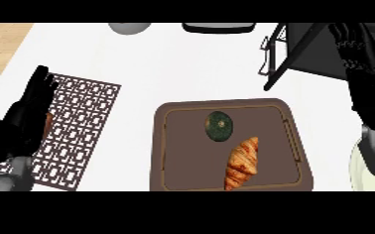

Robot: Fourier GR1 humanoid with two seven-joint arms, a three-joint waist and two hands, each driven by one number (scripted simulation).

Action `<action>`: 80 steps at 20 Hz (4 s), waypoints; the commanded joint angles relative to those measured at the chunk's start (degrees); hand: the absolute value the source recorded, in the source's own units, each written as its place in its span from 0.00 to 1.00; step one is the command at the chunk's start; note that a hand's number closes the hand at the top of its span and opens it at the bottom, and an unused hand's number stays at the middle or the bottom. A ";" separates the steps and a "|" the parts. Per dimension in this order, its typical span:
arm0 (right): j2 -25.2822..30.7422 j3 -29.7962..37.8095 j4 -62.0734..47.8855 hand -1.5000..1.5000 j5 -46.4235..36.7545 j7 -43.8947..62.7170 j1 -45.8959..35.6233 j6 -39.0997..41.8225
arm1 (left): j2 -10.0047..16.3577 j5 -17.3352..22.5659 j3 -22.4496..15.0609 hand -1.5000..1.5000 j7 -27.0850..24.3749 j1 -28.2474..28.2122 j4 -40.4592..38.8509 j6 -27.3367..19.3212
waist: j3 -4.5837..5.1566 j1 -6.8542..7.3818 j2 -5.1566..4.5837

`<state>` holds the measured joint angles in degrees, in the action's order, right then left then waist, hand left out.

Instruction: Pick the squash from the tray and place it in the tiered shelf

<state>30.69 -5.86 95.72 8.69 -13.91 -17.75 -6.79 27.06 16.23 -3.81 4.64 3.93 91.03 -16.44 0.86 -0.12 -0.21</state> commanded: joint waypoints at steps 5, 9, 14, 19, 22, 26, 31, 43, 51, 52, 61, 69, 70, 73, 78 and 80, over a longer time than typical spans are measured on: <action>-19.18 -17.01 -3.74 1.00 -11.61 12.05 -5.59 -13.20 | 2.93 0.19 0.51 0.50 0.34 -2.63 -5.74 6.24 | -0.70 2.50 -0.22; -14.22 -9.08 -10.88 1.00 -25.54 18.08 1.61 -30.55 | 1.68 0.49 -0.50 0.50 0.08 -6.42 -6.17 6.19 | -0.24 -0.51 0.28; -30.17 -27.70 -13.81 0.00 -40.02 24.23 5.03 -43.29 | 0.40 0.92 -0.99 0.50 -1.36 -6.96 -7.64 7.98 | -0.63 0.95 0.39; -30.53 -30.24 -17.98 0.00 -58.51 43.20 2.39 -44.56 | 1.81 1.68 1.14 0.50 0.05 -6.00 -9.31 8.81 | -0.51 -0.54 0.86; -30.60 -28.77 -18.76 0.00 -67.15 50.83 3.76 -37.46 | 1.56 1.58 1.84 0.50 -1.48 -6.09 -11.17 8.78 | -0.23 -2.43 1.25; -30.65 -29.98 -17.35 0.00 -75.17 63.15 3.13 -23.34 | 2.44 1.58 1.40 0.50 -0.09 -7.59 -8.79 9.31 | -0.34 -2.02 1.64; -30.68 -34.52 -16.82 0.00 -74.77 74.19 -0.71 -1.10 | 2.03 1.70 1.82 0.50 -1.09 -6.11 -9.78 9.81 | -0.50 -0.53 0.78; -30.65 -34.95 -8.85 0.00 -66.55 90.66 -9.89 28.21 | -0.76 0.21 0.80 0.50 -3.81 -5.47 -12.09 10.88 | -0.76 0.41 0.34; -30.64 -29.25 -12.55 0.00 -66.17 86.87 -10.77 28.96 | -0.25 -0.29 1.68 0.50 -1.39 -5.99 -9.82 11.34 | -0.83 0.48 0.30; -29.38 -26.40 -14.61 0.00 -67.38 83.21 -10.73 28.83 | -0.70 -0.41 1.69 0.50 -2.82 -8.75 -8.57 11.18 | -0.84 0.64 0.30; -30.62 -27.06 -17.81 0.00 -72.32 78.73 -6.57 22.18 | -2.24 -2.20 3.65 0.50 -0.82 -5.89 -9.05 12.26 | -0.86 0.46 0.22; -30.66 -25.86 -26.27 0.00 -69.54 76.60 -11.36 19.07 | -4.36 -4.84 5.81 0.50 -2.71 -3.91 -13.46 14.12 | -0.86 0.61 0.14; -30.66 -25.18 -18.52 0.00 -72.67 77.04 -6.05 22.80 | -1.35 -1.64 8.74 0.50 -0.73 -3.72 -13.19 17.43 | -0.85 0.19 0.26; -30.67 -22.08 -24.11 1.00 -72.40 72.53 -6.27 21.17 | -2.84 -3.32 7.82 0.50 0.10 -6.18 -9.43 16.70 | -0.87 0.47 0.23; -30.69 -21.93 -29.43 1.00 -72.44 68.01 -8.87 17.93 | -3.66 -5.96 8.99 0.50 -0.37 0.01 -15.37 17.04 | -0.85 0.19 0.17; -26.64 -21.95 -27.35 1.00 -72.90 65.23 -6.75 17.86 | -4.35 -4.91 8.65 0.50 3.61 -4.10 -8.34 15.83 | -0.88 0.35 0.26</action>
<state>0.64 -27.92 70.01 -62.06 54.72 -26.74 11.88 22.65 10.83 4.00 4.75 0.18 79.70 -0.63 0.19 0.35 0.65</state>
